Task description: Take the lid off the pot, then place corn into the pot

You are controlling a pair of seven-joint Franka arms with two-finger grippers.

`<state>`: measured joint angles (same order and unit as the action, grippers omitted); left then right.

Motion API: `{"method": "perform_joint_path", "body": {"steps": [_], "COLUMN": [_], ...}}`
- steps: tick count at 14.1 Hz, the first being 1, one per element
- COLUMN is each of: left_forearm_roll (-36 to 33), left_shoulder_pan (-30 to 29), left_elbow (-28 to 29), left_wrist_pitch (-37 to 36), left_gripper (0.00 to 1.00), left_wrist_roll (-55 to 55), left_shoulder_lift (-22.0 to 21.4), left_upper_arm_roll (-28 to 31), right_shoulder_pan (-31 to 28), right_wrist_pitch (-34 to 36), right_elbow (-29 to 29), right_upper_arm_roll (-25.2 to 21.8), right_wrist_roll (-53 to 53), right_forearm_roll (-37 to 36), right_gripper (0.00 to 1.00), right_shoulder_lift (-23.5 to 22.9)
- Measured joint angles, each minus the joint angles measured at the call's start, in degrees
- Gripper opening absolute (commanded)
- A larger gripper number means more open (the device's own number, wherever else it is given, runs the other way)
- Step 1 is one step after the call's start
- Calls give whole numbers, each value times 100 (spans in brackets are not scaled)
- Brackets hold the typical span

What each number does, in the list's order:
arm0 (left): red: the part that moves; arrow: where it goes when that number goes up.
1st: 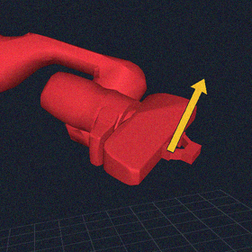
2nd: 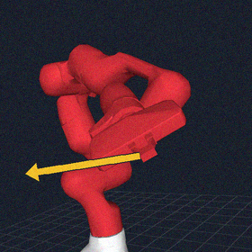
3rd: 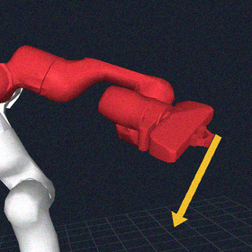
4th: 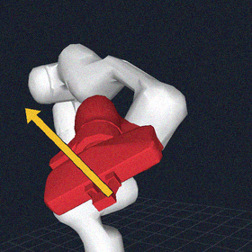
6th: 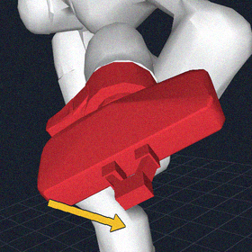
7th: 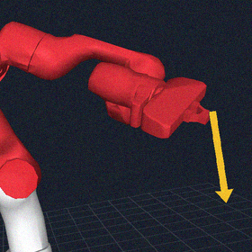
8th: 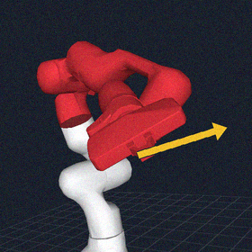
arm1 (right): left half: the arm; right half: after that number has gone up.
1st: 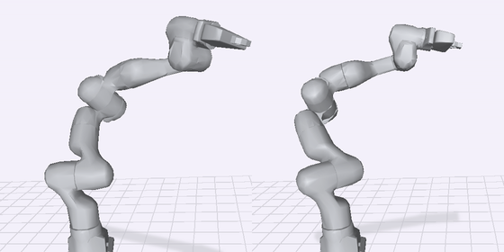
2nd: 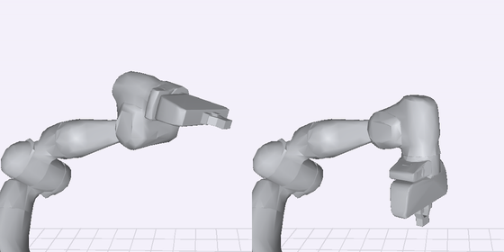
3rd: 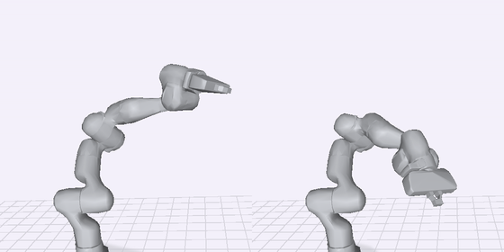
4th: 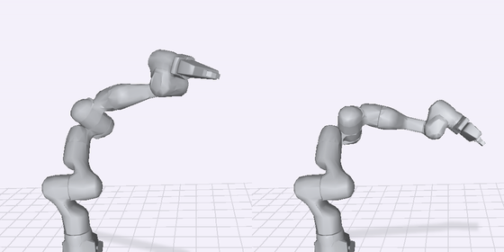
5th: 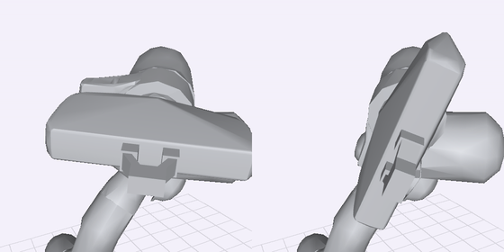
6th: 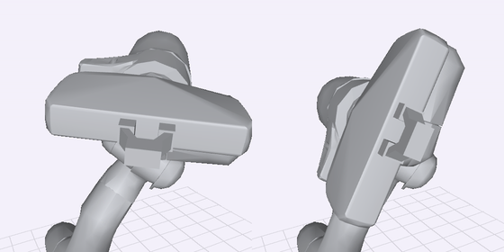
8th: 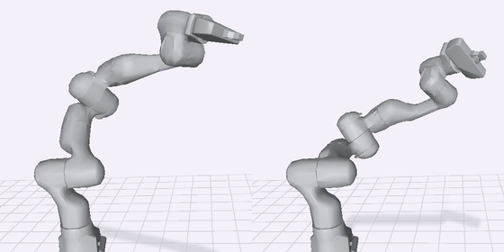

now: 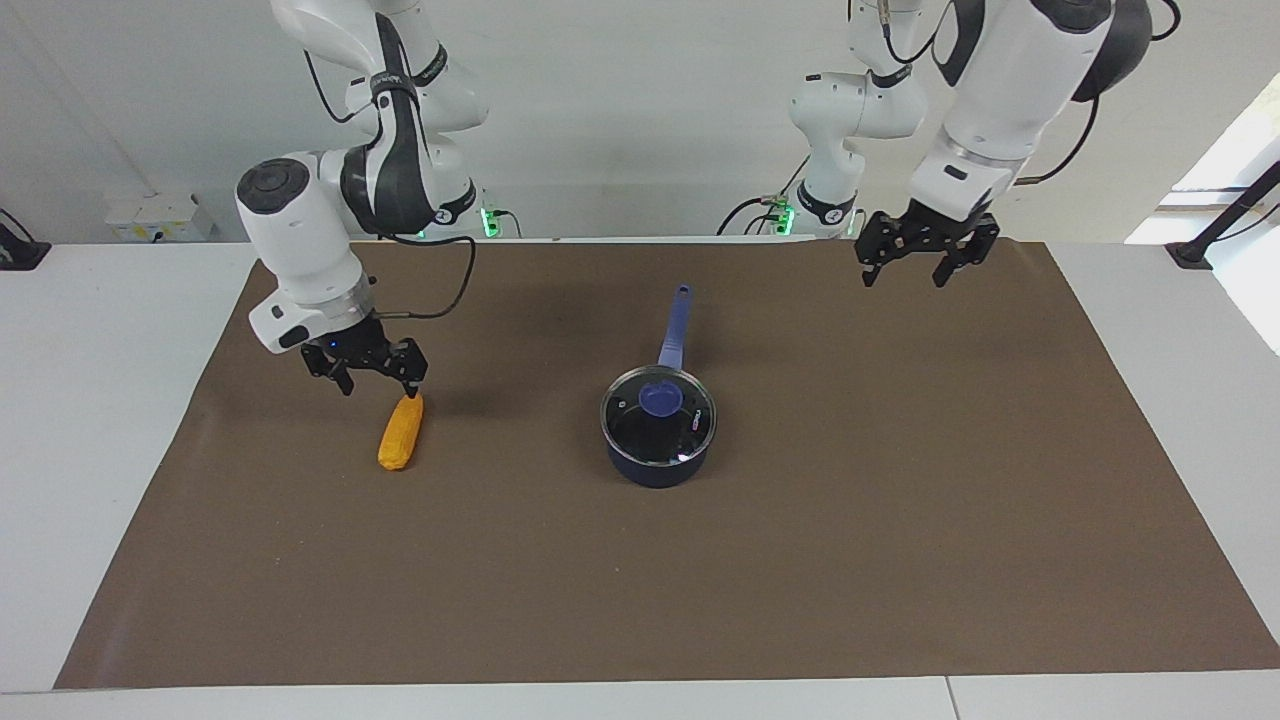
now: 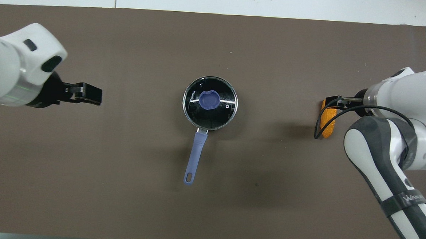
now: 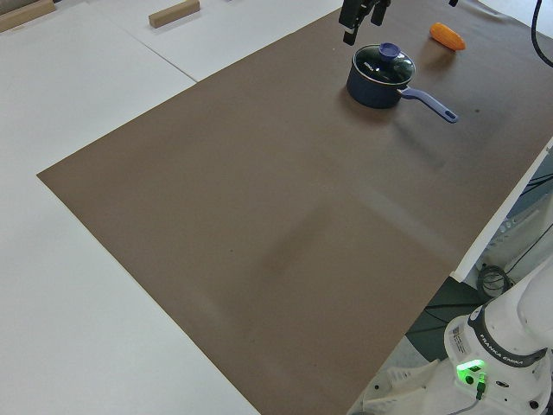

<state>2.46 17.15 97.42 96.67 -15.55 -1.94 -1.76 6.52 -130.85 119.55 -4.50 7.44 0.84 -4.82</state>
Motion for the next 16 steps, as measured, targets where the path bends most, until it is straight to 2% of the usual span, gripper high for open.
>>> {"method": "perform_joint_path", "body": {"steps": [2,4,5,7,10,12,16], "left_forearm_roll": [134,178,179,186,191,192,192], "left_shoulder_pan": [450,861,1011,1220,1411,1524,1732], "left_elbow": [-212,-743,-1036,-1558,-2101,-2294,-2360], "left_wrist_pitch": [104,148,165,234,355,407,665], "left_gripper": [100,100,100,100,100,100,100], "left_wrist_roll": [-459,-864,-1018,-1235,-1610,-1686,-1742], "left_shoulder_lift": [396,1080,1431,2045,2648,2896,3172], "left_upper_arm_roll": [-23,-27,-29,-27,-26,-26,-24], "right_shoulder_pan": [26,64,70,65,53,52,53], "right_wrist_pitch": [-539,-778,-805,-853,-855,-856,-856], "right_elbow": [263,426,458,485,518,523,523], "right_upper_arm_roll": [0,0,1,-1,-12,-21,-21], "right_wrist_roll": [0,0,0,0,0,0,-236], "right_forearm_roll": [3,4,4,4,4,4,4], "right_gripper": [89,82,74,58,19,0,0], "right_shoulder_lift": [-152,-273,-344,-469,-567,-570,-570]}}
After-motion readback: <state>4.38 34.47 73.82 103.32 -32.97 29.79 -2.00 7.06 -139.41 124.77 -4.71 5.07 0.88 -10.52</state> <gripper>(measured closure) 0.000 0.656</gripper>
